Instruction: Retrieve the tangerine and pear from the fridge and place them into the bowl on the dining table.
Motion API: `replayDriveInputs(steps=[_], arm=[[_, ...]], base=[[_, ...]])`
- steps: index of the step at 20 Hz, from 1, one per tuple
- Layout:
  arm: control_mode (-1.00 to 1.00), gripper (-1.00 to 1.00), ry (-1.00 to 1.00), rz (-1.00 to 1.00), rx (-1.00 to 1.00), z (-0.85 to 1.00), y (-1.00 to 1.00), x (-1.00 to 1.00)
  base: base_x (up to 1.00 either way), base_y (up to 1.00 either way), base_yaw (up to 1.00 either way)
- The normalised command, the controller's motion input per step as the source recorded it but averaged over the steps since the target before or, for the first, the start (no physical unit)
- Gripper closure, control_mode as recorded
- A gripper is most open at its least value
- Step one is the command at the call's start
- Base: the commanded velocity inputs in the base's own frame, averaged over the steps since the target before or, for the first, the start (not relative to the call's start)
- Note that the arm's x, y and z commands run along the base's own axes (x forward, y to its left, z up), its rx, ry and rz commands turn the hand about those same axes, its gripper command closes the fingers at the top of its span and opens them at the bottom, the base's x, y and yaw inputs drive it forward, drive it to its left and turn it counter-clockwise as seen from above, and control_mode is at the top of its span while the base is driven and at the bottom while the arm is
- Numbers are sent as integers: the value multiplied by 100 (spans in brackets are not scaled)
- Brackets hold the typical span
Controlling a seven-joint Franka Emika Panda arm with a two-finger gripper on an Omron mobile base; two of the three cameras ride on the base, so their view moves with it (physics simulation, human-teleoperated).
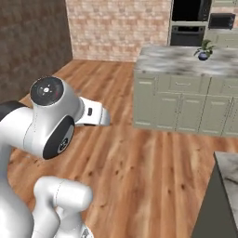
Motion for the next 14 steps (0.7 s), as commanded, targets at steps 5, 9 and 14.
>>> replayDriveInputs(steps=[5, 9, 14], arm=[[100, -100, 0, 0, 0, 0, 0, 0], [100, -100, 0, 0, 0, 0, 0, 0], [100, -100, 0, 0, 0, 0, 0, 0]], base=[[100, 13, -38], [100, 18, -51], [100, 21, -58]])
